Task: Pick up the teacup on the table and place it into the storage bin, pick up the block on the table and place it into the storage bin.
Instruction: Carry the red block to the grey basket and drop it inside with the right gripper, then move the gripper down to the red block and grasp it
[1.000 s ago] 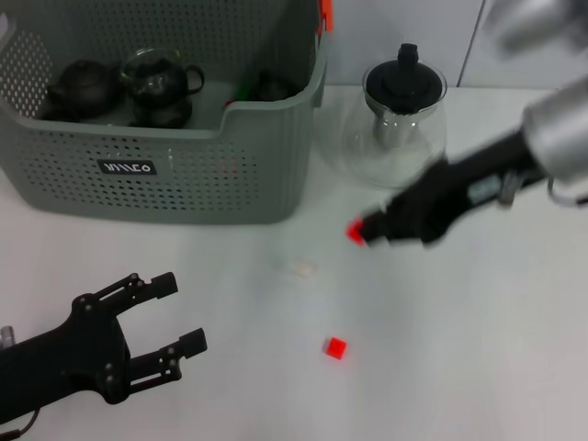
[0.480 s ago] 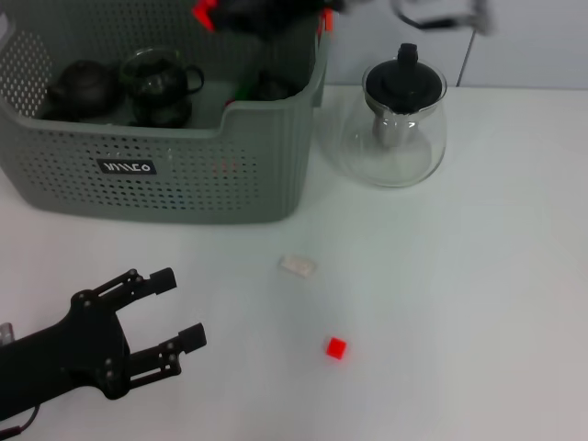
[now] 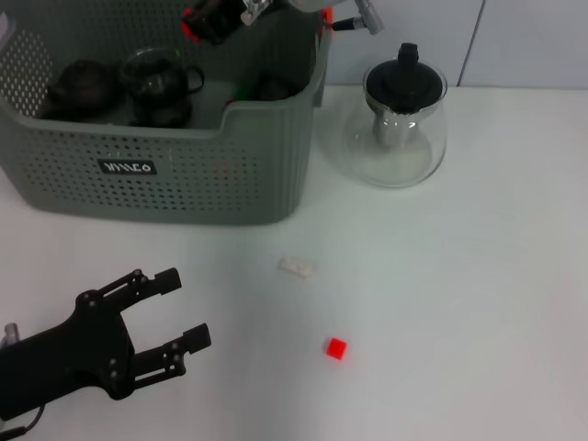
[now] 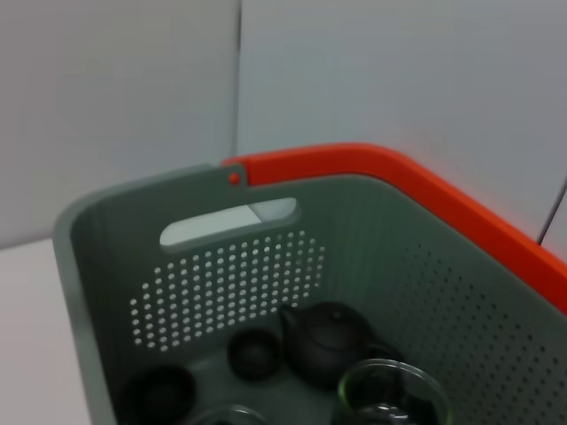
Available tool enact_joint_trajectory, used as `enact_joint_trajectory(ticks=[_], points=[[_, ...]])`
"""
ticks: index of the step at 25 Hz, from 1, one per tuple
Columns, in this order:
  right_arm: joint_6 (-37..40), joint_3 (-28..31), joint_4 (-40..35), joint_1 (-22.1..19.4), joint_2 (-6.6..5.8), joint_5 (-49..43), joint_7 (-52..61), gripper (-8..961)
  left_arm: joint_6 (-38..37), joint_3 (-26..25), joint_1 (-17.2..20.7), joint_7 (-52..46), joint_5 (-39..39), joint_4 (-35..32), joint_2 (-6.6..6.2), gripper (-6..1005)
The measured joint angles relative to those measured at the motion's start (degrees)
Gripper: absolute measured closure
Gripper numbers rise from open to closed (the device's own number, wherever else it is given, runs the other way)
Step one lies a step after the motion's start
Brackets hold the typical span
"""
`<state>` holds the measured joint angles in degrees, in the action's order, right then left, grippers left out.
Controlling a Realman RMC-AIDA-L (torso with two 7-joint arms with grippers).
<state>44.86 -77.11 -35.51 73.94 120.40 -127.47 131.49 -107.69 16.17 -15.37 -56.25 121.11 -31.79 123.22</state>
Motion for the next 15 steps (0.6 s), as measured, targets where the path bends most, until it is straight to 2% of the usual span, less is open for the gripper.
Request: enact_joint_trajectory(ticks=[3, 5, 6, 7, 11, 13, 15], points=[[-0.3, 0.13, -1.57, -1.48, 0.04, -0.8, 0.01, 765, 0.02, -0.01, -0.22, 0.0, 0.0, 0.06, 0.0, 174], [0.01, 0.9, -5.6, -4.85, -0.04, -0.54, 0.07, 703, 0.04, -0.05, -0.41, 0.0, 0.0, 0.1, 0.0, 174], [0.8, 1.59, -13.05, -10.58, -0.05, 1.43, -0.04, 660, 0.04, -0.07, -0.48, 0.0, 0.0, 0.11, 0.01, 174], [0.8, 1.59, -13.05, -10.58, -0.05, 1.43, -0.04, 617, 0.04, -0.07, -0.48, 0.0, 0.0, 0.11, 0.01, 174], [5.63, 2.84, -31.92, -27.23, -0.39, 15.53, -6.84, 447, -0.32, -0.16, -0.16, 0.0, 0.05, -0.1, -0.27, 174], [12.39, 4.91, -39.03, -35.07, -0.78, 24.11, -12.45, 364, -0.94, -0.19, 0.12, 0.0, 0.29, -0.6, -0.49, 174], [22.57, 8.25, -43.37, -40.8, -1.45, 29.21, -15.07, 280, -2.29, -0.05, 0.34, 0.0, 0.63, -1.5, -0.66, 174]])
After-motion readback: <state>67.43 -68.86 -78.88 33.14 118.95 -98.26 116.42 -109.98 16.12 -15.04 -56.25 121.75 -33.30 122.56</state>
